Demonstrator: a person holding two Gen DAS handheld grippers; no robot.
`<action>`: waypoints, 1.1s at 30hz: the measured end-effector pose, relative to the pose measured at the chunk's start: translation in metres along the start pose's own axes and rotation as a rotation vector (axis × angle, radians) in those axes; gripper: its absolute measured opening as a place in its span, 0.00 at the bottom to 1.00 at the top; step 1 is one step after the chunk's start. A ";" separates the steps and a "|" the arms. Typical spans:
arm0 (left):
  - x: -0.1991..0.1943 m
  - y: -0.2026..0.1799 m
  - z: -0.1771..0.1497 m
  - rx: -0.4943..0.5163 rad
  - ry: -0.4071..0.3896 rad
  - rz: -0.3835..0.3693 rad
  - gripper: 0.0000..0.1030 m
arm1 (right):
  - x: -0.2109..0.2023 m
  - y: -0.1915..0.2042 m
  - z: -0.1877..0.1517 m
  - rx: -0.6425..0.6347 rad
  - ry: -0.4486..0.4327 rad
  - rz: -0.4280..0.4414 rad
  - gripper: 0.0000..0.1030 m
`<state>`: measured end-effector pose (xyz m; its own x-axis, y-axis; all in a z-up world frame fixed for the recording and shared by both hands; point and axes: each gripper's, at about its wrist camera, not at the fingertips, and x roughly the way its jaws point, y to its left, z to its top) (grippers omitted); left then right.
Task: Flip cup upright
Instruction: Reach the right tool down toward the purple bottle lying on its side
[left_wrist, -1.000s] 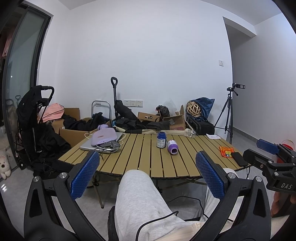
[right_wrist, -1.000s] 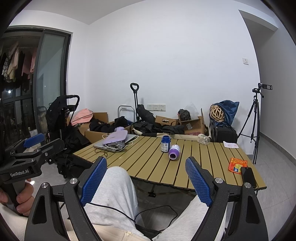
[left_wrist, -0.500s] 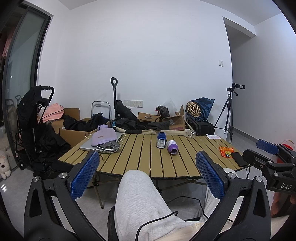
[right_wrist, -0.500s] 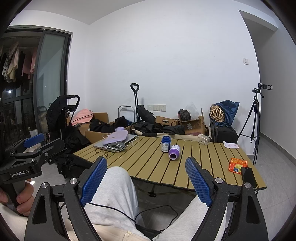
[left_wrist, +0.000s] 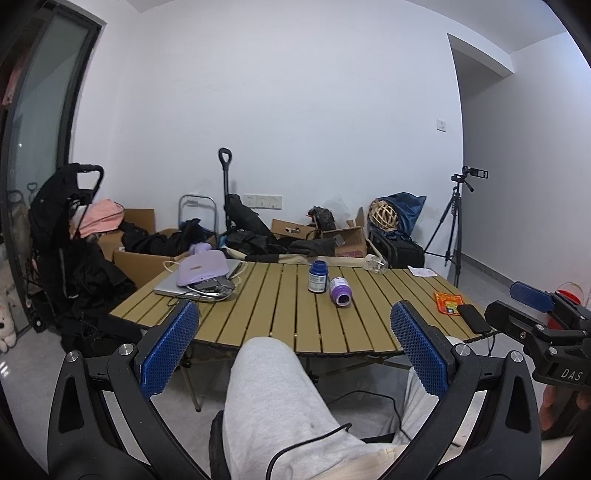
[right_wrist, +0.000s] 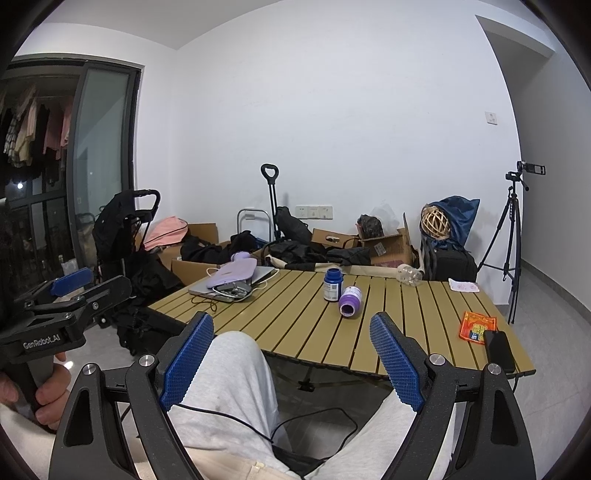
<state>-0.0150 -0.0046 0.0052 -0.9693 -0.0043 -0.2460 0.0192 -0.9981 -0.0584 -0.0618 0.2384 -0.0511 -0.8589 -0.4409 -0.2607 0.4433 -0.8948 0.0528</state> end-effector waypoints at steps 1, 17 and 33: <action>0.005 0.001 0.003 -0.007 0.007 -0.008 1.00 | 0.005 -0.003 0.002 0.000 0.006 0.007 0.88; 0.312 0.000 0.003 -0.033 0.449 -0.026 1.00 | 0.268 -0.115 0.016 0.086 0.356 -0.058 0.88; 0.520 0.002 -0.028 -0.126 0.762 -0.050 1.00 | 0.501 -0.188 -0.024 0.276 0.598 -0.085 0.88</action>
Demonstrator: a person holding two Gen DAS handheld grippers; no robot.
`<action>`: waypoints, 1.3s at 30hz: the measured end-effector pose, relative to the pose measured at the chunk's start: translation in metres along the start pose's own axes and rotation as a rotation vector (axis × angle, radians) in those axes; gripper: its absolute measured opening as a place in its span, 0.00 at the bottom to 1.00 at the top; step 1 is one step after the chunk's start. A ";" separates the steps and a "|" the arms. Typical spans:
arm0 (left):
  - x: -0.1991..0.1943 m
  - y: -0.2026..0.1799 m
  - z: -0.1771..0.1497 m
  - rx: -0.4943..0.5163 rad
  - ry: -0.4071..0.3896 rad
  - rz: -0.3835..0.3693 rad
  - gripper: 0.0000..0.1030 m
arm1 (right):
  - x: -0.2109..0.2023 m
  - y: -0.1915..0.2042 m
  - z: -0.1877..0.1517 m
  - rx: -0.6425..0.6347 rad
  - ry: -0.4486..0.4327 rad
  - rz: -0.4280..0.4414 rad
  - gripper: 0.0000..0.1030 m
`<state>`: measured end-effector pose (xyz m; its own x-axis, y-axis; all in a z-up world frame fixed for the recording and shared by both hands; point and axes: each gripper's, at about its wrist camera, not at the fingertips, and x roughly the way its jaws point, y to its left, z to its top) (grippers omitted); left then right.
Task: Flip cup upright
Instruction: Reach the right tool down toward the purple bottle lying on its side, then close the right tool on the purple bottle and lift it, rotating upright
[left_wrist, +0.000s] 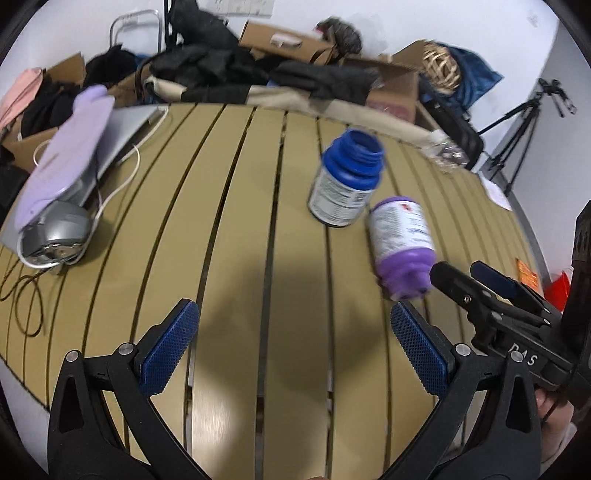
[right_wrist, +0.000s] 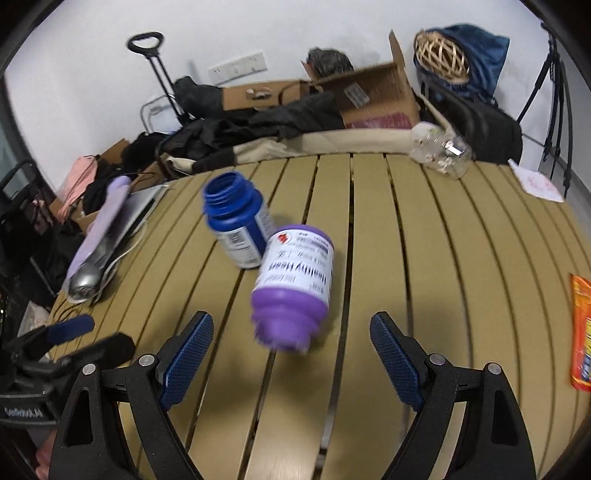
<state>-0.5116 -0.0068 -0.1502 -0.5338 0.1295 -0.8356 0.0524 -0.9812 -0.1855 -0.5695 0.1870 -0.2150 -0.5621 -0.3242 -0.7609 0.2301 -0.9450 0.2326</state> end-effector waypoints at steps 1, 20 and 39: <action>0.008 0.001 0.005 -0.007 0.009 0.005 1.00 | 0.008 -0.001 0.003 0.013 0.005 -0.002 0.88; 0.052 -0.035 0.029 -0.013 0.058 -0.157 0.80 | 0.012 0.011 -0.040 -0.295 0.165 0.246 0.67; 0.044 -0.021 0.019 0.008 0.026 -0.072 0.48 | 0.023 -0.026 -0.024 -0.135 0.119 0.095 0.76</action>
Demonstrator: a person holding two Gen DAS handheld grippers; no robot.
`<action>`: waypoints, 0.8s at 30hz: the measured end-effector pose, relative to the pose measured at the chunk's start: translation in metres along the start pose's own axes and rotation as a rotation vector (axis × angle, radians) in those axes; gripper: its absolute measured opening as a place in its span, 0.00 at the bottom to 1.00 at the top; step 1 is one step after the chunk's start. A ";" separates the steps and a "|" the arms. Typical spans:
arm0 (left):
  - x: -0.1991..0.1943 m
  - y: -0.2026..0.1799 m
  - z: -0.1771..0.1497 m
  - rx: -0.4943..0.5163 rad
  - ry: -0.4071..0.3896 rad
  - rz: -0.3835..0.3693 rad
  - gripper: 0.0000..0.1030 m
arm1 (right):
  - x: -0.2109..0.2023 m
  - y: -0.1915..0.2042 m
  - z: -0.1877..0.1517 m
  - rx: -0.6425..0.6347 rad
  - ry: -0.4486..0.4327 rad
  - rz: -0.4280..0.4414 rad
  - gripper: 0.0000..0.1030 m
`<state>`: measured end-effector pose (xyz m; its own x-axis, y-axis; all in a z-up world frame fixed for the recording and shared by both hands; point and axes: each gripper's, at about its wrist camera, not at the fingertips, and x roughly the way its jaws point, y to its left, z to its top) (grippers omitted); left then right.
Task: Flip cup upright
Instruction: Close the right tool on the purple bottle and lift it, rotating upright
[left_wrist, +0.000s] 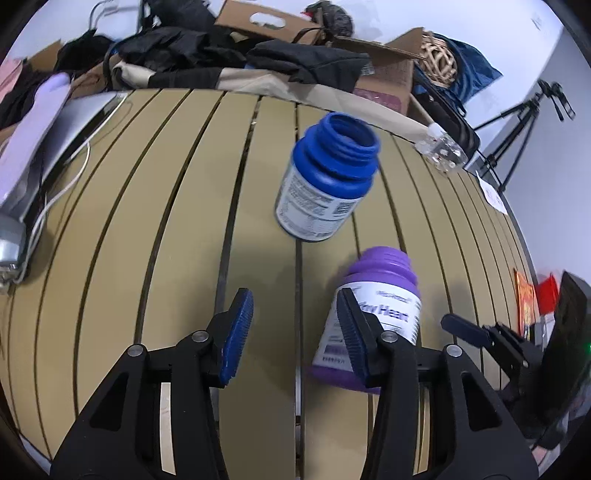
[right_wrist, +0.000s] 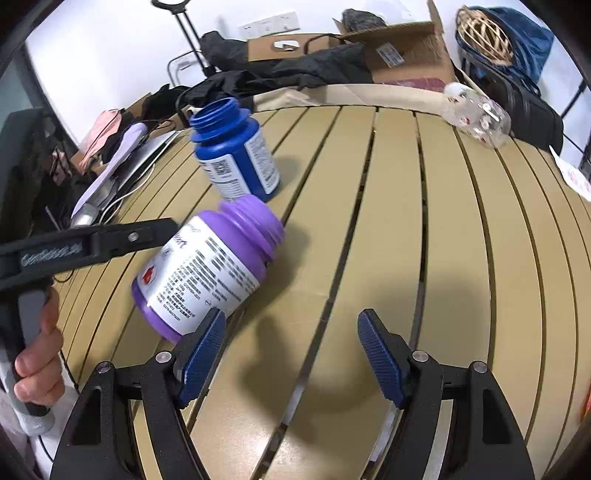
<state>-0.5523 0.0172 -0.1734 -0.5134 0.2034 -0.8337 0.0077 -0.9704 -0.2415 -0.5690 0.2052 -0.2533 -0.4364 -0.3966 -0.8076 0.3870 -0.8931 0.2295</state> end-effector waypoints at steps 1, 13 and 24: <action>-0.003 -0.003 0.001 0.016 -0.001 -0.003 0.51 | 0.000 0.000 0.000 0.001 -0.001 -0.001 0.76; 0.029 -0.047 0.004 0.293 0.290 -0.095 0.79 | -0.025 -0.045 0.001 0.208 -0.078 -0.017 0.76; -0.006 -0.092 0.009 0.449 0.156 -0.035 0.58 | -0.060 -0.070 0.005 0.387 -0.216 0.217 0.76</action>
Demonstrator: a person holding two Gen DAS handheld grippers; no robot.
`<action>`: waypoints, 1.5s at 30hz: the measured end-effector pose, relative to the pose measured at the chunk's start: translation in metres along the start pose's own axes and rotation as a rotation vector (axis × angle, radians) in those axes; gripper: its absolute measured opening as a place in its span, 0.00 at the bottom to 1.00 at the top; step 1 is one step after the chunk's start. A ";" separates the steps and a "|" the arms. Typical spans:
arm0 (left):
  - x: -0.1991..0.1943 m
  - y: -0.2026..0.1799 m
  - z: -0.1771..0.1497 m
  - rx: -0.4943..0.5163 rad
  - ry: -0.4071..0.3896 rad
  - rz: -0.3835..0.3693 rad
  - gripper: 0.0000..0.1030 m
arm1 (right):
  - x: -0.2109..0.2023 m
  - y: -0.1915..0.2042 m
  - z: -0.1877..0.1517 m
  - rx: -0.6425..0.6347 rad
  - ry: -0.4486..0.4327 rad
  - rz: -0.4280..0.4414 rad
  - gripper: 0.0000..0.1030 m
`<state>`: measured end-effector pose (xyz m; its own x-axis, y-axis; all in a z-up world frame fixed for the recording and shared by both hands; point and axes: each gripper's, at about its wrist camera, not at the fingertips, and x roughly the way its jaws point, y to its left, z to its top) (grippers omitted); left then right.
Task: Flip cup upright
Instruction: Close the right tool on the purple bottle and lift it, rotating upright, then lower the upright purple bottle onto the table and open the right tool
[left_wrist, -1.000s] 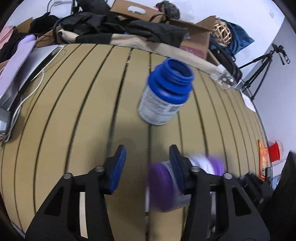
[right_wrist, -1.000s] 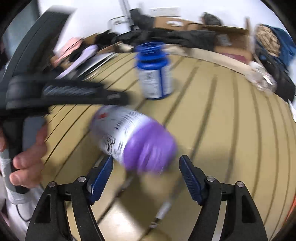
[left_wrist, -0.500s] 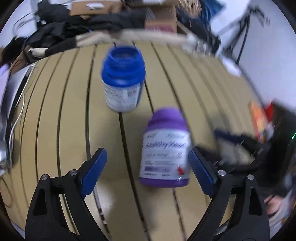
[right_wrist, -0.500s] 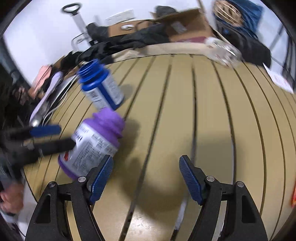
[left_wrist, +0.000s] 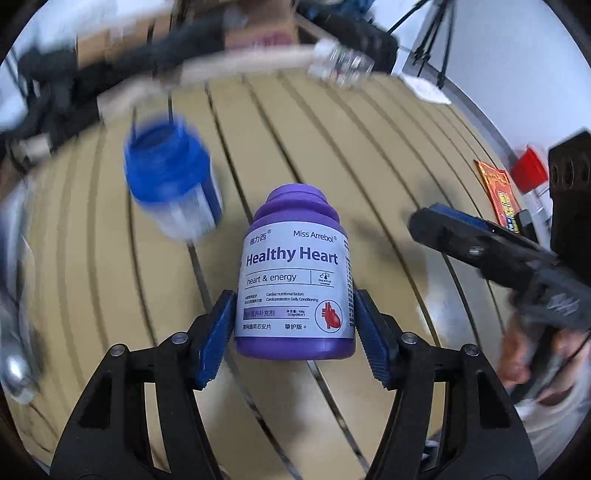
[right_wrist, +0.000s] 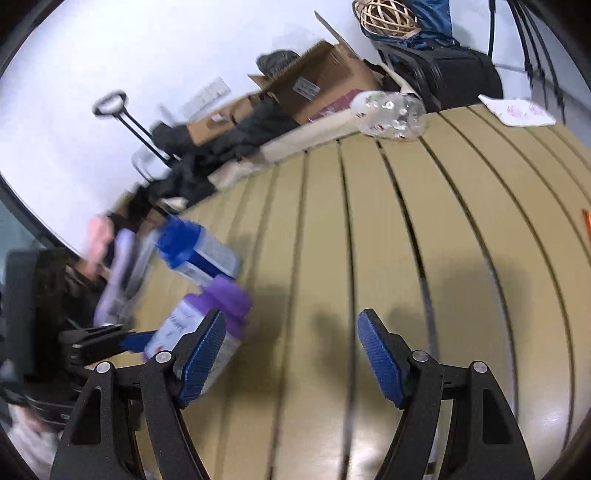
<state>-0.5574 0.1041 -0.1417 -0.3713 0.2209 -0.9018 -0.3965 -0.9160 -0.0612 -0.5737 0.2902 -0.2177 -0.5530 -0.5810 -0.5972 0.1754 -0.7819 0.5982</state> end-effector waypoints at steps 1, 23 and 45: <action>-0.008 -0.004 0.003 0.026 -0.040 0.014 0.58 | -0.005 0.000 0.005 0.016 -0.014 0.059 0.77; -0.039 -0.049 0.147 0.295 -0.558 -0.147 0.58 | 0.001 -0.008 0.185 0.094 0.012 0.224 0.68; 0.007 -0.028 0.159 0.442 -0.621 -0.495 0.71 | 0.031 0.027 0.171 -0.267 -0.120 -0.249 0.65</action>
<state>-0.6829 0.1844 -0.0785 -0.4077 0.8132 -0.4153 -0.8696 -0.4845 -0.0950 -0.7251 0.2895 -0.1290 -0.6939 -0.3481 -0.6304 0.2214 -0.9361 0.2733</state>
